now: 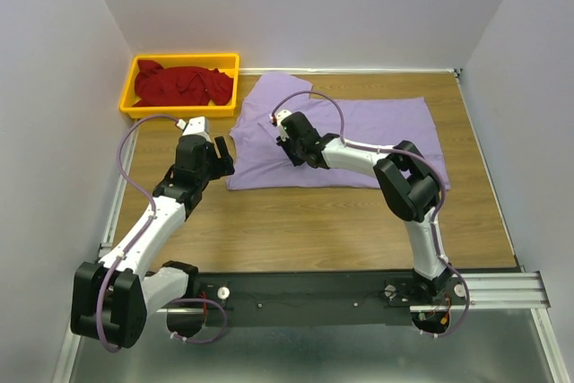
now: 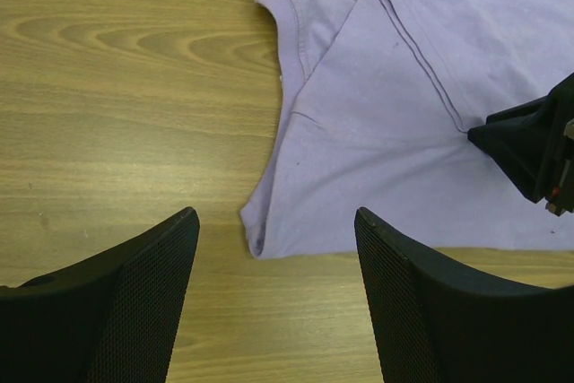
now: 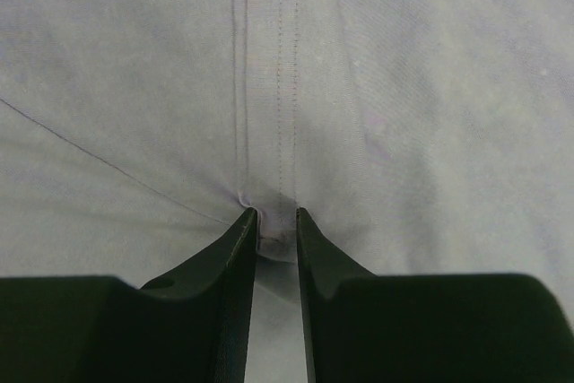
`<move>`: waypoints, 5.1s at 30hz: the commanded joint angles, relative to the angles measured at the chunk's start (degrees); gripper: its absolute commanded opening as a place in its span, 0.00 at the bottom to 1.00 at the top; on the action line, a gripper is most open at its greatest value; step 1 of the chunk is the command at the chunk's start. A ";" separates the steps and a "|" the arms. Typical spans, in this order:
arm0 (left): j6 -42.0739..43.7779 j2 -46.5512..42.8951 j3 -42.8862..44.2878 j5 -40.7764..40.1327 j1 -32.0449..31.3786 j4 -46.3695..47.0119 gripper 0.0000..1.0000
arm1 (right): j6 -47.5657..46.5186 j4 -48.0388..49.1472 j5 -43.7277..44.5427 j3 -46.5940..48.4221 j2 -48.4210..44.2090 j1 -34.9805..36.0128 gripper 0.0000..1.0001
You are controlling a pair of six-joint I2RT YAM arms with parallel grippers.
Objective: Fold and stack the t-shirts
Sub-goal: Fold the tshirt
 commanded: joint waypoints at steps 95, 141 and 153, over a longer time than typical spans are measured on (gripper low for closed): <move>2.18 35.99 13.55 7.86 -8.56 -15.78 0.77 | 37.29 -4.77 -14.94 -45.32 -33.86 -45.81 0.53; 2.70 43.44 32.00 1.01 -4.52 -12.70 0.78 | 22.80 -13.39 2.01 -17.83 -22.35 -34.65 0.64; 3.75 43.45 24.36 3.21 -0.83 -10.86 0.78 | 25.26 -12.69 0.96 -25.29 -19.36 -41.42 0.65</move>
